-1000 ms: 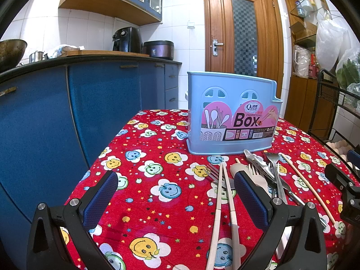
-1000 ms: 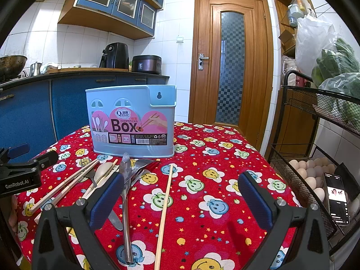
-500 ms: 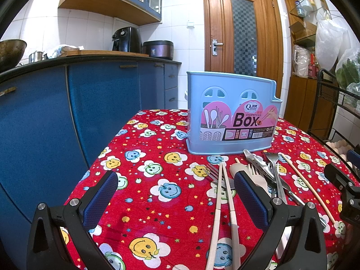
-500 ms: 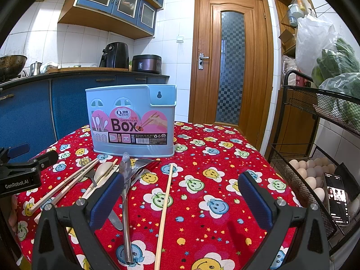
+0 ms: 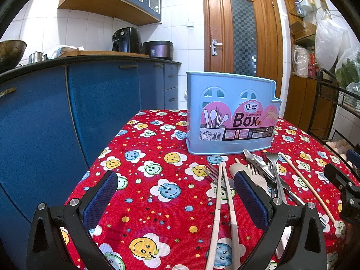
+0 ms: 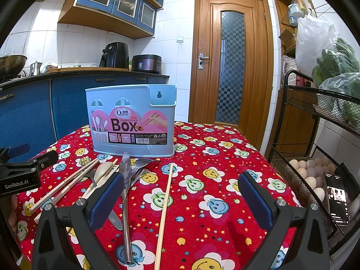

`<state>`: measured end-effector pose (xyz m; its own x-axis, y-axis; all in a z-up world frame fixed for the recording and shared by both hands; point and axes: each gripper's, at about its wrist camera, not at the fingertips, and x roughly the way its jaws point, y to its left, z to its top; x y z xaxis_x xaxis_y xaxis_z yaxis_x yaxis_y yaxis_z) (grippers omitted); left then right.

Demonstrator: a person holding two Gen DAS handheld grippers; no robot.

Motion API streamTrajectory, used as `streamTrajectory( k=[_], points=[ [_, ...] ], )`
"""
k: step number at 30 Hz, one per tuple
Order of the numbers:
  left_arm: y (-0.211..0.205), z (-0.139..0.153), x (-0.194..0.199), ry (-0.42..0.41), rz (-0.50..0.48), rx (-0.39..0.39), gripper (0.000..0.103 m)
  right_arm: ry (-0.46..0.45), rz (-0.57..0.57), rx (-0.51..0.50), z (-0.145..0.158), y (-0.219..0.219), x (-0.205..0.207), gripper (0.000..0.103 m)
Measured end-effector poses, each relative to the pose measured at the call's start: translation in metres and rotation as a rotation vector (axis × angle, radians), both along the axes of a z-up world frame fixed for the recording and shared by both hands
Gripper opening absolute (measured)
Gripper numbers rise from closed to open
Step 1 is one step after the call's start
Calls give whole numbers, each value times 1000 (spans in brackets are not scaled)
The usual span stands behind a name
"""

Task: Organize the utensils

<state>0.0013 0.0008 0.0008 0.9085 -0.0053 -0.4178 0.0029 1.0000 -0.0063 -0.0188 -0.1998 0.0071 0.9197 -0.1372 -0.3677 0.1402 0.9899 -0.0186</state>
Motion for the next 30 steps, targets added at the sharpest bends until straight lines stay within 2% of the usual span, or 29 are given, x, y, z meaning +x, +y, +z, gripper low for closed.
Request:
streamTrajectory(
  k=[15, 21, 25, 30],
  points=[
    [-4, 1, 1, 22, -13, 13, 102, 32, 10, 15, 4, -4, 4, 103],
    [-3, 14, 10, 72, -63, 26, 102, 110, 57, -6, 8, -3, 12, 103],
    [-2, 21, 22, 139, -99, 30, 102, 183, 91, -47, 14, -3, 20, 103],
    [-8, 22, 35, 222, -140, 107, 102, 293, 116, -23, 16, -14, 39, 103]
  ],
)
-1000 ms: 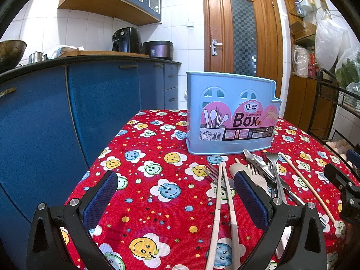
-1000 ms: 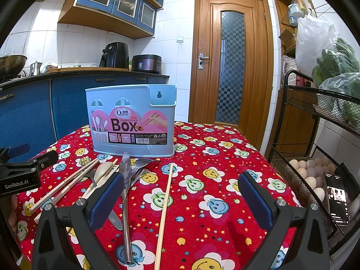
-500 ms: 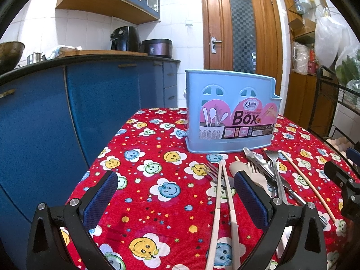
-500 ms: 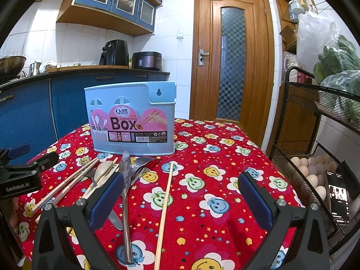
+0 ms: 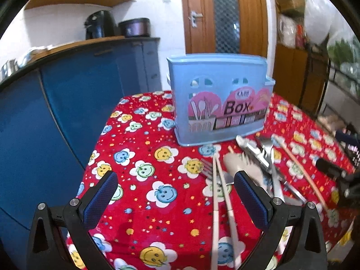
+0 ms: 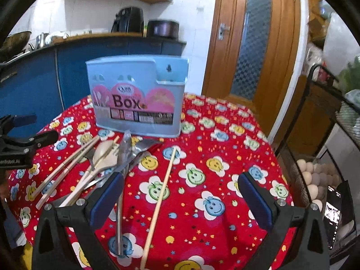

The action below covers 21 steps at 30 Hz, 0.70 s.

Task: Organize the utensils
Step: 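Grasp a wooden chopstick with the right tool while the left tool grasps another chopstick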

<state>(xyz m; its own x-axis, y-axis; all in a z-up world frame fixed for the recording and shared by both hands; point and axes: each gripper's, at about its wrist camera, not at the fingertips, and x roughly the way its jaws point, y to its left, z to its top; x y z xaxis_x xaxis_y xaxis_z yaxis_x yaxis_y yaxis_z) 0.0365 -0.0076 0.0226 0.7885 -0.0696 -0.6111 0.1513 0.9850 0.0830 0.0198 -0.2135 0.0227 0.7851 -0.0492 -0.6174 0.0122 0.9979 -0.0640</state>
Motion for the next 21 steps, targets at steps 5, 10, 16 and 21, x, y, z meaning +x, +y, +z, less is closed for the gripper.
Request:
streamTrajectory(
  k=[5, 10, 16, 21],
  points=[
    [-8, -11, 12, 99, -41, 74, 102, 132, 1, 20, -4, -14, 22, 94],
    [-8, -24, 25, 183, -45, 68, 102, 236, 26, -4, -14, -15, 40, 75],
    [-9, -30, 34, 235, -67, 62, 100, 362, 49, 23, -29, -13, 59, 53],
    [-16, -33, 44, 266, -84, 117, 81, 427, 89, -1, -33, -5, 67, 47]
  ],
)
